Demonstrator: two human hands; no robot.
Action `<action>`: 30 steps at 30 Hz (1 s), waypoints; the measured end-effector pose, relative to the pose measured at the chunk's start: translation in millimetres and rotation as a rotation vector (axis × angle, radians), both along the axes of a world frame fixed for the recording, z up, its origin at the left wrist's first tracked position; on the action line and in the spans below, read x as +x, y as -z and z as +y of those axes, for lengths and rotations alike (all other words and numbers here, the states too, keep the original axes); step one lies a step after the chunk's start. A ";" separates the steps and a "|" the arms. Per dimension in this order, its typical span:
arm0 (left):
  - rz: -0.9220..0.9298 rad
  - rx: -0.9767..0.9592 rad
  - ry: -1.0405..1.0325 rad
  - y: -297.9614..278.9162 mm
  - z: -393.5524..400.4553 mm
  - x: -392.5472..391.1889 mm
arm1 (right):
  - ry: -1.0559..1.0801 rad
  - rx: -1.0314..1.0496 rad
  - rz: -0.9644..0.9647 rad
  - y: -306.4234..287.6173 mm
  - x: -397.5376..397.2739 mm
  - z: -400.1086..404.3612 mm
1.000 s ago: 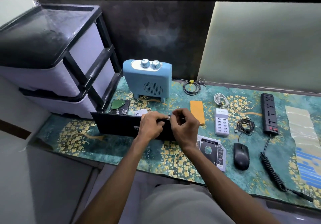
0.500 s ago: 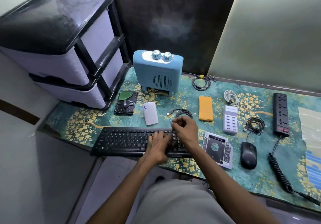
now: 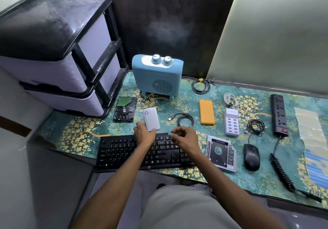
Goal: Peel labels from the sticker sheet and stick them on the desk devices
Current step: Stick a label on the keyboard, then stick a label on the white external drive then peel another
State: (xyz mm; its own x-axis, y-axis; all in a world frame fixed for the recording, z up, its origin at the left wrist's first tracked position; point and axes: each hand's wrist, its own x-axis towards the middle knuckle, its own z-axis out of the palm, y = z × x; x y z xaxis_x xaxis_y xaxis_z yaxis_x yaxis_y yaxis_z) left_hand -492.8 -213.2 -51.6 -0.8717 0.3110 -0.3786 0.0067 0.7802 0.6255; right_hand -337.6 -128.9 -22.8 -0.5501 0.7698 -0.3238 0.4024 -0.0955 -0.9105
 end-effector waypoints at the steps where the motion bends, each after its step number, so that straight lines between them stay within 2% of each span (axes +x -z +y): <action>1: -0.043 -0.009 -0.021 -0.6 5.8 -7.9 | -0.003 0.001 0.001 -0.1 0.8 0.3; 5: -0.116 -0.035 -0.003 2.5 25.8 -30.1 | -0.015 0.029 -0.015 -0.2 6.3 4.3; 9: -0.162 0.023 0.051 2.1 32.5 -34.7 | -0.012 0.058 -0.025 -1.6 12.1 8.6; 12: -0.147 0.151 0.072 -0.7 33.0 -22.1 | 0.023 0.031 -0.006 -5.1 14.4 14.3; 15: -0.226 0.306 0.100 -4.7 30.4 -3.0 | 0.094 0.017 0.029 -10.2 13.2 17.4; 20: -0.274 0.397 0.167 -4.0 23.9 33.6 | 0.146 0.034 0.077 -13.9 8.0 18.8; 26: -0.278 0.456 0.242 -9.4 10.1 52.7 | 0.188 0.143 -0.068 -7.8 9.3 15.5; 30: -0.274 0.440 0.216 -10.2 6.8 50.8 | 0.183 0.193 -0.149 -8.1 15.2 13.5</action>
